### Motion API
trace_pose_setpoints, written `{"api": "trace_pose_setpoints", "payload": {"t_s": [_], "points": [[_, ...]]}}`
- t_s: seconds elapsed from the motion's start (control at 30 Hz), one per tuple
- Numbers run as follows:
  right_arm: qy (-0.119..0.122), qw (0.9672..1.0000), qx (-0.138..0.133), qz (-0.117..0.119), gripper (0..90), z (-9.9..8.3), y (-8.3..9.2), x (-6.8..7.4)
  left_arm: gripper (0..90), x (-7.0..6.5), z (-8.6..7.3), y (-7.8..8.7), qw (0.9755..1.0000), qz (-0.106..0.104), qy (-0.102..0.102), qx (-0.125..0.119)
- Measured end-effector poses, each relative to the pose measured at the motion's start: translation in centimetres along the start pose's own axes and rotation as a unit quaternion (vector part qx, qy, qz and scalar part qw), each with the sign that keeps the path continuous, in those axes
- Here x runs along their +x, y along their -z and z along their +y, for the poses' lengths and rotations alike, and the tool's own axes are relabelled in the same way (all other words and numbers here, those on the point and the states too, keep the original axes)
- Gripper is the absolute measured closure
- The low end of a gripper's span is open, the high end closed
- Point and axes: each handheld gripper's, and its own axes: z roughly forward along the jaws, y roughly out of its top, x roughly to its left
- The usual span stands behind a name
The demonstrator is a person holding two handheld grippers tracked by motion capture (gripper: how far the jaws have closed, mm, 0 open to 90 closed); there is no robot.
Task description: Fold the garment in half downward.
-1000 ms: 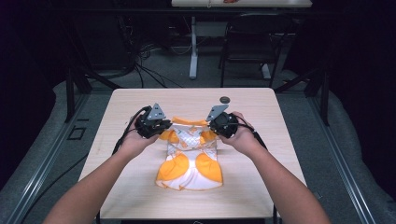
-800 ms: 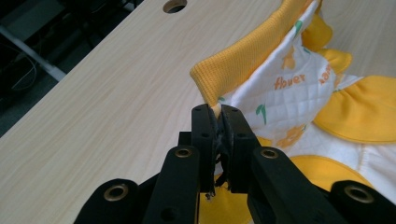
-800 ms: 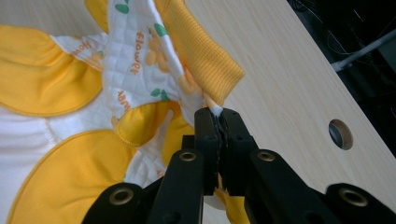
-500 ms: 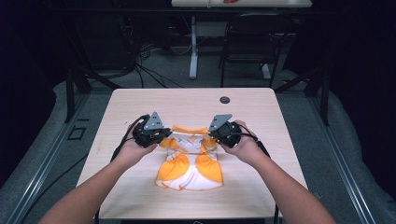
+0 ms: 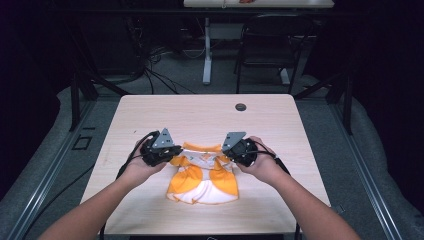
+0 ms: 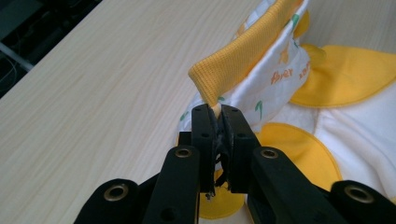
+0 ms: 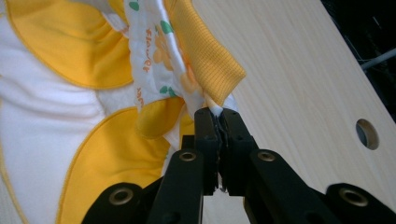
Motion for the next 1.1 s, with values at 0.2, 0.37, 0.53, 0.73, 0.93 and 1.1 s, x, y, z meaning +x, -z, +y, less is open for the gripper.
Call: {"api": "trace_pose_setpoints", "payload": {"t_s": [0.2, 0.37, 0.53, 0.73, 0.93, 1.1], "points": [[0.007, 1.0000, 0.003, 0.003, 86.5, -0.5, -0.3, 0.9, 84.9, -0.9, -0.9, -0.2, 1.0000, -0.005, -0.003, 0.004], [0.015, 0.9998, 0.010, 0.003, 86.4, -1.1, -0.5, 1.8, 84.8, -1.7, -1.6, -0.3, 0.9999, -0.015, -0.003, 0.004], [0.018, 0.9998, 0.005, 0.003, 86.3, -1.3, -0.5, 2.7, 84.9, -2.3, -2.3, -0.2, 0.9998, -0.020, -0.002, 0.003], [0.030, 0.9994, 0.013, 0.009, 86.4, -1.3, -0.2, 3.9, 84.8, -3.0, -3.1, 0.2, 0.9996, -0.028, 0.000, 0.003], [0.012, 0.9996, 0.005, 0.023, 86.4, -2.5, -0.5, 5.1, 84.8, -4.2, -3.9, 0.1, 0.9993, -0.034, -0.011, 0.006], [0.008, 0.9997, 0.000, 0.023, 86.3, -3.5, -0.6, 6.3, 84.7, -5.2, -4.5, 0.0, 0.9990, -0.041, -0.016, 0.006]]}}
